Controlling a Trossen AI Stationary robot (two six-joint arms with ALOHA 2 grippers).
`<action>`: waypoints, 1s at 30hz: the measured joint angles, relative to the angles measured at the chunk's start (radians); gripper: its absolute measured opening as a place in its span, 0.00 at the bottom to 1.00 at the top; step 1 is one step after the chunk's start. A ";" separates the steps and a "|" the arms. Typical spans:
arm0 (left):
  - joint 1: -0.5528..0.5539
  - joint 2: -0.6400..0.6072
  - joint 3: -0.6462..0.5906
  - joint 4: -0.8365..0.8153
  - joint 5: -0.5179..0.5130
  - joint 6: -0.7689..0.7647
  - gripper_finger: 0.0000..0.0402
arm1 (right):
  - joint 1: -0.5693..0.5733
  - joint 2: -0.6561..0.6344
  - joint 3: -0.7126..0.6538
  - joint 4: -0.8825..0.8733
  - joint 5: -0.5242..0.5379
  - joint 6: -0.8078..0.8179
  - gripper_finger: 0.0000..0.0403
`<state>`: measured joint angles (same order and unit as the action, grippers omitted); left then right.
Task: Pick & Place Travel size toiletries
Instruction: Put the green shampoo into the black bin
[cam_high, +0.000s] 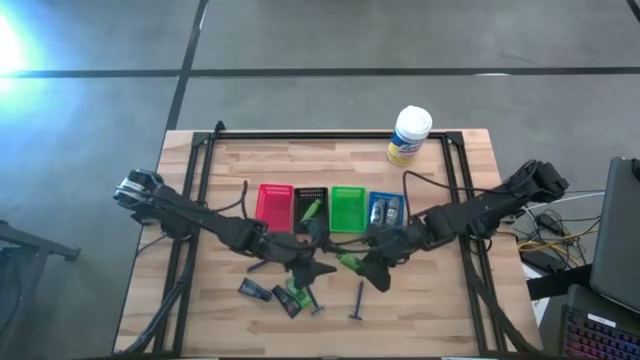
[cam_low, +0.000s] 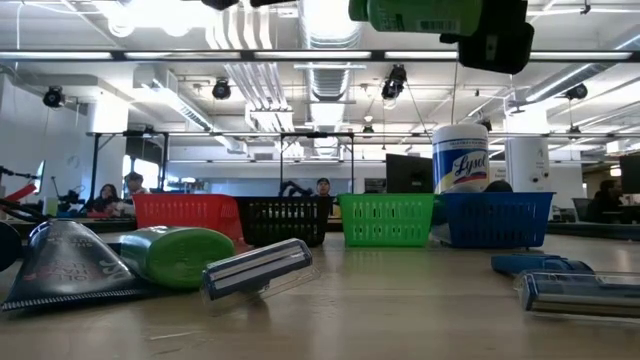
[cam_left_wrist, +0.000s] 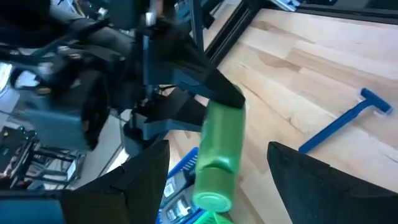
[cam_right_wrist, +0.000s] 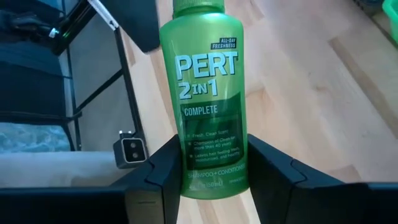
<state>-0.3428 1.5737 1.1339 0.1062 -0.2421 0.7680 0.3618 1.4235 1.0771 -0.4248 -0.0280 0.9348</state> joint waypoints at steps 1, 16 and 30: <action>0.004 0.007 0.000 0.009 0.006 0.007 0.69 | 0.000 0.000 0.000 0.002 -0.001 0.000 0.34; 0.044 0.118 0.147 -0.135 0.047 0.022 0.63 | 0.000 0.000 0.008 0.016 -0.010 -0.011 0.35; 0.044 0.110 0.143 -0.125 0.093 0.043 0.37 | -0.007 -0.001 0.009 0.014 -0.019 -0.026 0.34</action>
<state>-0.2985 1.6833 1.2765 -0.0193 -0.1490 0.8108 0.3546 1.4227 1.0859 -0.4106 -0.0470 0.9089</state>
